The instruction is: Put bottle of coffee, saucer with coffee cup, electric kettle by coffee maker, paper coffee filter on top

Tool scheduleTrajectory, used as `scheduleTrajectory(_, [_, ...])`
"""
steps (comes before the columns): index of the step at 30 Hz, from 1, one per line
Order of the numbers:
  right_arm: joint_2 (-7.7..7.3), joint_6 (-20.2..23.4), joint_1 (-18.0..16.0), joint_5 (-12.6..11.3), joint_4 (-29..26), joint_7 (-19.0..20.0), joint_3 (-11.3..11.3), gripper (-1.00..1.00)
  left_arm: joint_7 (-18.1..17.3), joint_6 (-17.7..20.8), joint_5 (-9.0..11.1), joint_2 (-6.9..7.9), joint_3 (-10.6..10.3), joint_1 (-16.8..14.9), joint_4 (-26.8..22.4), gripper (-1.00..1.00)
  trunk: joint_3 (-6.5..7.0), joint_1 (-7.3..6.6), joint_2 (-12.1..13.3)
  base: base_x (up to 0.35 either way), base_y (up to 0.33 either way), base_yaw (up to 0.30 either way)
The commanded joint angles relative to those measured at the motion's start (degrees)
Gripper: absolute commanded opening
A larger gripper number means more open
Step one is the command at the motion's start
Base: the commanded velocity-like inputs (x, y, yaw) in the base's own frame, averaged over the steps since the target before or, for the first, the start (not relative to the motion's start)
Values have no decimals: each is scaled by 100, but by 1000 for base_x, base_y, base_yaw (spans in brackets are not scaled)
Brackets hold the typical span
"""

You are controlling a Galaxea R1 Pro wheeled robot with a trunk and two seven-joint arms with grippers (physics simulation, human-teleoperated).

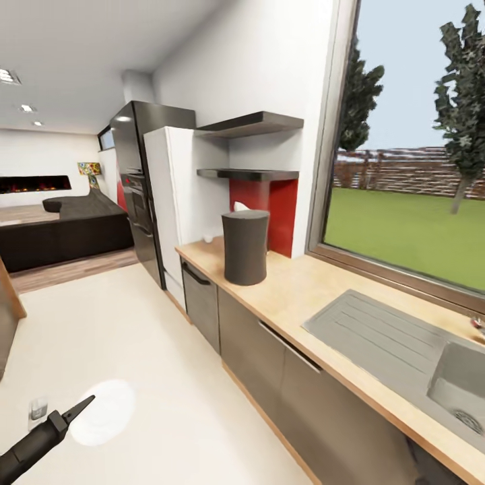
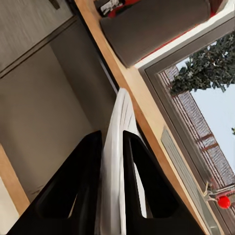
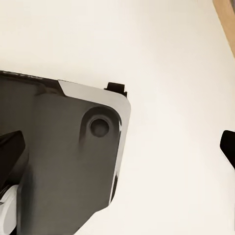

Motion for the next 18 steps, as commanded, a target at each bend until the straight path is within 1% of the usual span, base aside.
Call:
scheduleTrajectory(1, [-3,29,5,32,-14,18,30,100,-10,47,11,0,8,-3,6,-100,-2,5,-3,285,184,285])
scheduleTrajectory(9, [-3,26,3,32,-14,24,30,100,-9,45,11,1,8,-2,6,-100,-24,5,-3,285,184,275])
scheduleTrajectory(18, [-3,22,5,32,-14,26,30,100,-7,47,12,0,8,15,5,-100,-80,5,-3,285,184,223])
